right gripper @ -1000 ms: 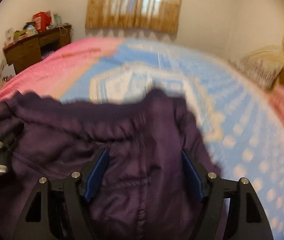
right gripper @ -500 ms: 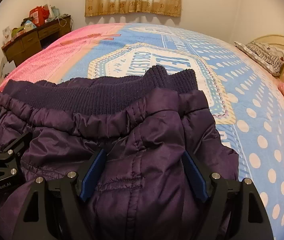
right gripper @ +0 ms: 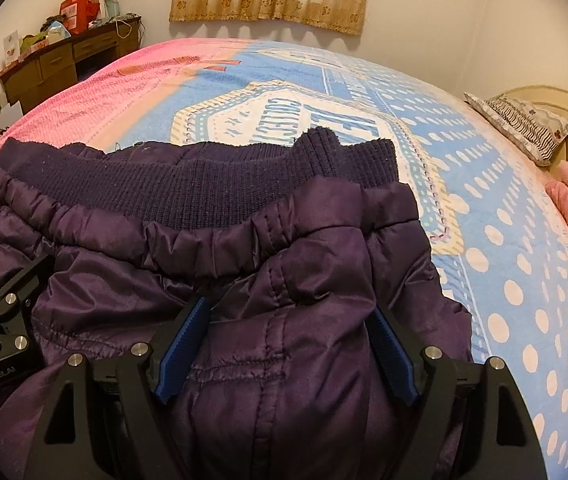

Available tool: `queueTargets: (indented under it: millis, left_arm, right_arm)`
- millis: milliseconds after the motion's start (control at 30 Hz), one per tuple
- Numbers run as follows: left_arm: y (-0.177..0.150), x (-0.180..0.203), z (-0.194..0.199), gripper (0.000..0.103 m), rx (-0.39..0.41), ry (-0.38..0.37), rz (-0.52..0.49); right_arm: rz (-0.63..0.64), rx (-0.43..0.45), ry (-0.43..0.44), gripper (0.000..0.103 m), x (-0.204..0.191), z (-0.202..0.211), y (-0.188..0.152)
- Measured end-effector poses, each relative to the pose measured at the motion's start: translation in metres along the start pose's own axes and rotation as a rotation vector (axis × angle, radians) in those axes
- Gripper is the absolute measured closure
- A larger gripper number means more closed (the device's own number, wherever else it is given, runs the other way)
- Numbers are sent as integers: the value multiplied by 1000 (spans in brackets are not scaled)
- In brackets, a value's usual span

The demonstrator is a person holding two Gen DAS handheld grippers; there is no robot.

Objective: Fold large clothes

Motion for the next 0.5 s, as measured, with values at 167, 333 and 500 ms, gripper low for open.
queueTargets:
  millis: [167,333,500]
  left_arm:
    - [0,2,0,0,1,10,-2]
    - [0,1,0,0,1,12,-3]
    - [-1,2,0,0,3,21,-7]
  right_arm:
    - [11,2,-14,23,-1,1,0]
    - [29,0,-34,23,-5,0,0]
    - [49,7,-63,23,-8,1,0]
Point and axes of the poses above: each gripper's, at about its wrist camera, not at the fingertips, and z roughly against the way its jaws point, x to its right, y to its top, the point moved 3 cm from there along -z, roughly the way its jaws point, and after that the axes turned 4 degrees about x, right-handed, at the moved point
